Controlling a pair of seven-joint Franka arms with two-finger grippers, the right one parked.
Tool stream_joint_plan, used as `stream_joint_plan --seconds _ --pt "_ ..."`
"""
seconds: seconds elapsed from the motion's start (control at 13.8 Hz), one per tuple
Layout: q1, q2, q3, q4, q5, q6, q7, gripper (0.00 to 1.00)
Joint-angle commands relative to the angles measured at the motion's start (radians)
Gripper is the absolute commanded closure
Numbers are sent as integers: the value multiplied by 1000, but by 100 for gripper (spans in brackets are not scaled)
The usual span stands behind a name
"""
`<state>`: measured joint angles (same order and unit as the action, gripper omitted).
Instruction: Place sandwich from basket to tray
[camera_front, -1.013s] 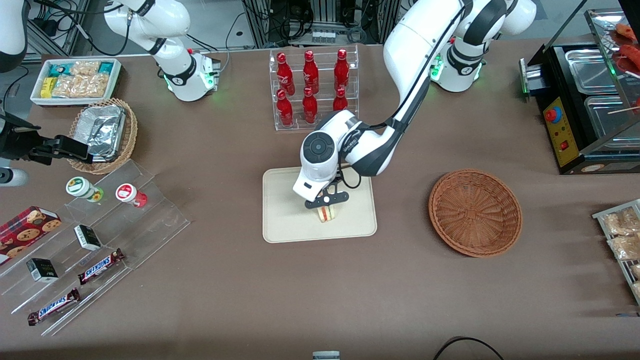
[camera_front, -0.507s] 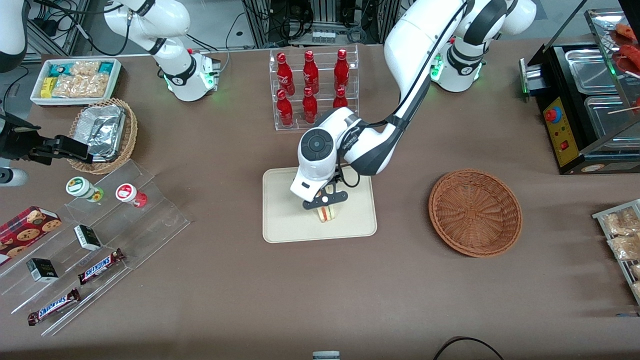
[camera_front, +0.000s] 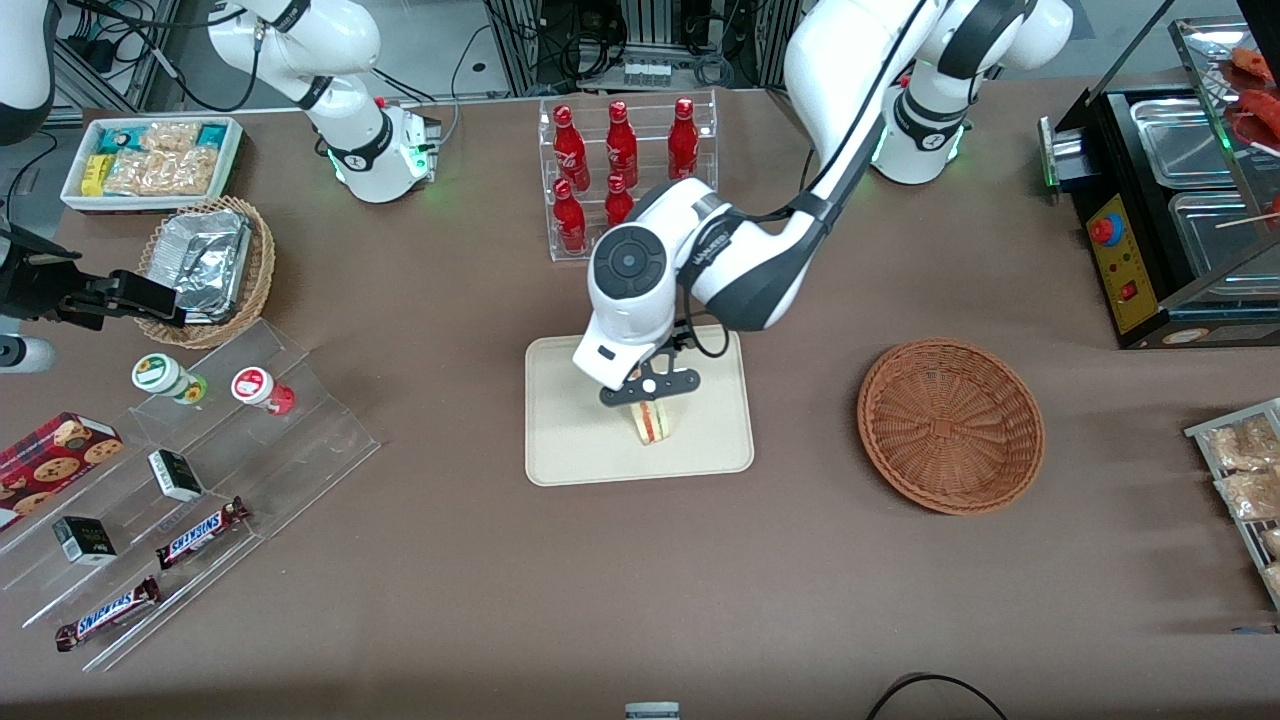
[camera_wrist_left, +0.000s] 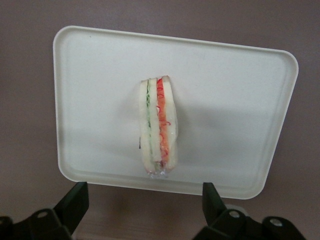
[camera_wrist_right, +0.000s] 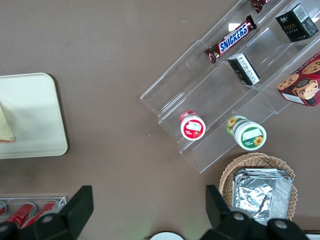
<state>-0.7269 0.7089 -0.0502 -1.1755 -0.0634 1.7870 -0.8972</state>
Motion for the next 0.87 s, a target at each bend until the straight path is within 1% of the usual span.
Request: stream_joint_plan --seconds 0.0,0.22,0.36,0.43,0.58,0.65,0.72,0.8 --pt "47 -52 6 -7 0 -64 148 0" --pt "151 -101 6 -13 -3 -158 358 0" --pt "233 -130 6 -15 -3 -202 546 0" --pt "266 -141 6 -15 0 -224 614 0" --pt "348 -170 9 -35 10 -251 696 0" --pt "381 -205 9 -71 39 -250 731 0" --pt "412 -241 7 -114 84 -244 780 0" --pt "432 -261 9 -137 102 -250 816 0"
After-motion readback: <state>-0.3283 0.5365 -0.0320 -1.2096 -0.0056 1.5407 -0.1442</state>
